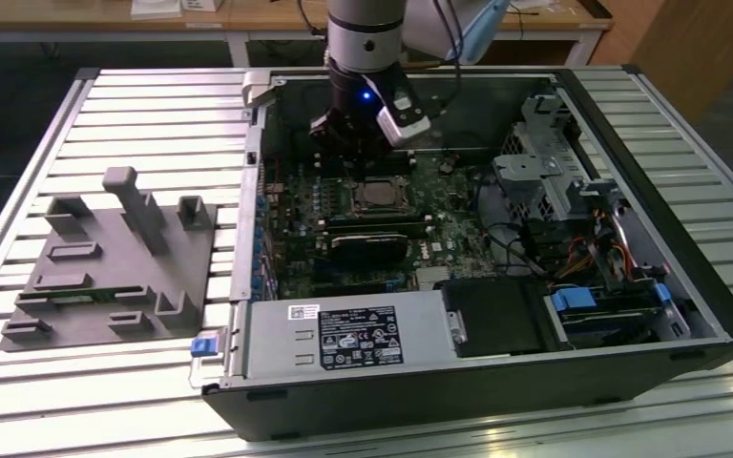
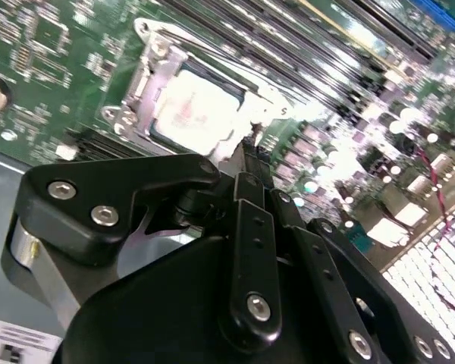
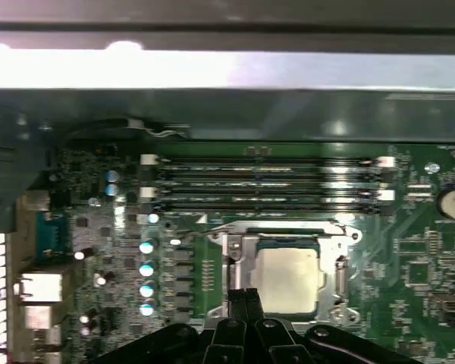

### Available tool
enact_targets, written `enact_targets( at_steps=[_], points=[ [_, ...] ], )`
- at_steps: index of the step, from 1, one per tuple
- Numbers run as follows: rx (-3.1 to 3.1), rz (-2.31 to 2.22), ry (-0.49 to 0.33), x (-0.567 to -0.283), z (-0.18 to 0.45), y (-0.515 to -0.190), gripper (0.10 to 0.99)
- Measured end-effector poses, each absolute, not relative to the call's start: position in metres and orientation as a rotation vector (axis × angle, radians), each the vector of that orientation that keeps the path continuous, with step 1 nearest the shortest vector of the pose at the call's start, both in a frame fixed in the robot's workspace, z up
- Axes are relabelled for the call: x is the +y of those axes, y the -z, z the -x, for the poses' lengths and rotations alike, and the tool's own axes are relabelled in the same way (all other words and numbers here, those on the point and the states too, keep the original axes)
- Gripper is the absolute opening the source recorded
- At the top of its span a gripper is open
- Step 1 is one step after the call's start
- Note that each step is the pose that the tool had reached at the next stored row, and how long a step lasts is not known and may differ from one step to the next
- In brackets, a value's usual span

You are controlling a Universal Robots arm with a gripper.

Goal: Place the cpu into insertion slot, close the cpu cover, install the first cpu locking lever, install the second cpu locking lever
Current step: 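Install the first cpu locking lever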

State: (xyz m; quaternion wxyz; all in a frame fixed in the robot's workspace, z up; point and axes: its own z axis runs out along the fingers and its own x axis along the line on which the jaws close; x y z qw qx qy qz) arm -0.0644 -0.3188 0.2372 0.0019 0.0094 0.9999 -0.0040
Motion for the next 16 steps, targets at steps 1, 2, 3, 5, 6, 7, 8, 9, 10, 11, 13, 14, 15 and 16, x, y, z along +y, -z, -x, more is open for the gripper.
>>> enact_targets(
  at_steps=[1, 2, 3, 5, 6, 7, 8, 9, 10, 11, 13, 14, 15, 16],
  points=[
    [3.138, -0.029, 0.012, -0.319, 0.067, -0.237, 0.106],
    [3.138, -0.029, 0.012, -0.319, 0.071, -0.237, 0.106],
    [3.138, -0.029, 0.012, -0.319, 0.074, -0.237, 0.106],
    [3.137, -0.029, 0.012, -0.319, 0.081, -0.237, 0.106],
    [3.137, -0.029, 0.011, -0.319, 0.084, -0.237, 0.106],
    [3.138, -0.029, 0.008, -0.319, 0.086, -0.237, 0.106],
    [3.137, -0.030, 0.000, -0.319, 0.088, -0.237, 0.106],
    [3.137, -0.030, -0.014, -0.319, 0.090, -0.237, 0.106],
    [3.136, -0.029, -0.034, -0.319, 0.091, -0.237, 0.106],
    [3.135, -0.029, -0.055, -0.319, 0.092, -0.237, 0.106],
    [3.132, -0.030, -0.130, -0.319, 0.095, -0.237, 0.106],
    [3.131, -0.030, -0.151, -0.319, 0.096, -0.237, 0.106],
    [3.130, -0.030, -0.172, -0.319, 0.096, -0.237, 0.106],
    [3.128, -0.030, -0.192, -0.319, 0.097, -0.237, 0.106]
  ],
)
